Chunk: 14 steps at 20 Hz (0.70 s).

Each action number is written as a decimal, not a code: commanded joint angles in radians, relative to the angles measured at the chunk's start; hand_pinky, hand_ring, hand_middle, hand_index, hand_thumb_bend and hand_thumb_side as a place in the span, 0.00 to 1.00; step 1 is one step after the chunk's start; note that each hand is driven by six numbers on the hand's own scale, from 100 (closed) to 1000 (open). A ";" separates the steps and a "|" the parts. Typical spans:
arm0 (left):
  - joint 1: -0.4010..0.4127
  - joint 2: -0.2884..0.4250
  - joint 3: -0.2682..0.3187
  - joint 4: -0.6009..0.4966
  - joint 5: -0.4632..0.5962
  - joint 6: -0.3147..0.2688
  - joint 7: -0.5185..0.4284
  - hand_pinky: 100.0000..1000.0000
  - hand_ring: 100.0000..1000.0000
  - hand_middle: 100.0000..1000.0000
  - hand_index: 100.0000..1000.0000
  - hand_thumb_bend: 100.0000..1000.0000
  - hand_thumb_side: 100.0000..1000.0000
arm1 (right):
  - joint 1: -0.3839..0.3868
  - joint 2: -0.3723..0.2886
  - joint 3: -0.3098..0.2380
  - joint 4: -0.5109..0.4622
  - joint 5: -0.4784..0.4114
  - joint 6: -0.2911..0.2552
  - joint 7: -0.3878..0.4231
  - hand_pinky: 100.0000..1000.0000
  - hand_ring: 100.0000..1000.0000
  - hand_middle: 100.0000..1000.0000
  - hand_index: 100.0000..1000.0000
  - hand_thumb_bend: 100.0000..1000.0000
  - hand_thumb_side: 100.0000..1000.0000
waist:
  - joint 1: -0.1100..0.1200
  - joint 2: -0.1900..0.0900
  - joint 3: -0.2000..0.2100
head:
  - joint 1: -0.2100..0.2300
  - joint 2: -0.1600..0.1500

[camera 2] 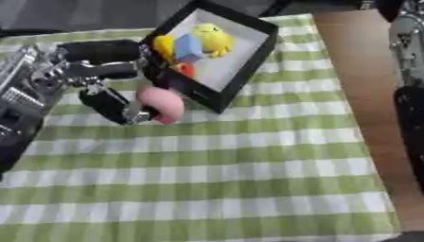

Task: Pick up objects on the table and place them in the box.

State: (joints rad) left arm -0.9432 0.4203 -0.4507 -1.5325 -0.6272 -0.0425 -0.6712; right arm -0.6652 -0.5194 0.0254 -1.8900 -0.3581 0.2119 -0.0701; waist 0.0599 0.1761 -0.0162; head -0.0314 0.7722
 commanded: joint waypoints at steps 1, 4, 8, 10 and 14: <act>-0.050 0.004 0.066 0.126 -0.075 -0.012 0.110 0.65 0.59 0.56 0.51 0.07 0.00 | -0.030 -0.008 0.002 -0.016 -0.007 -0.001 0.006 0.96 0.79 0.80 0.82 0.16 0.22 | -0.003 -0.005 -0.008 | 0.016 -0.002; -0.090 -0.014 0.113 0.263 -0.146 -0.036 0.210 0.65 0.59 0.57 0.51 0.08 0.00 | -0.044 -0.001 0.008 -0.019 -0.008 0.002 0.011 0.96 0.79 0.80 0.82 0.16 0.22 | 0.003 0.002 -0.023 | 0.032 -0.002; -0.140 -0.038 0.180 0.377 -0.227 -0.085 0.320 0.65 0.59 0.57 0.51 0.09 0.00 | -0.061 0.004 0.013 -0.023 -0.011 0.004 0.014 0.96 0.79 0.80 0.82 0.16 0.22 | 0.007 0.013 -0.044 | 0.053 -0.002; -0.165 -0.048 0.196 0.426 -0.268 -0.106 0.350 0.65 0.59 0.57 0.52 0.10 0.00 | -0.069 0.007 0.017 -0.024 -0.011 0.006 0.017 0.96 0.79 0.80 0.82 0.15 0.22 | 0.009 0.018 -0.054 | 0.064 -0.005; -0.209 -0.085 0.253 0.555 -0.352 -0.126 0.398 0.65 0.59 0.57 0.52 0.09 0.00 | -0.089 0.018 0.026 -0.026 -0.013 0.010 0.027 0.96 0.79 0.80 0.82 0.15 0.22 | 0.012 0.031 -0.074 | 0.084 -0.021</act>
State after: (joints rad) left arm -1.1221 0.3308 -0.2258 -1.0004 -0.9529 -0.1632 -0.2927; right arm -0.7337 -0.4918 0.0534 -1.8971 -0.3658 0.2226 -0.0487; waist 0.0645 0.2122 -0.0918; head 0.0442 0.7636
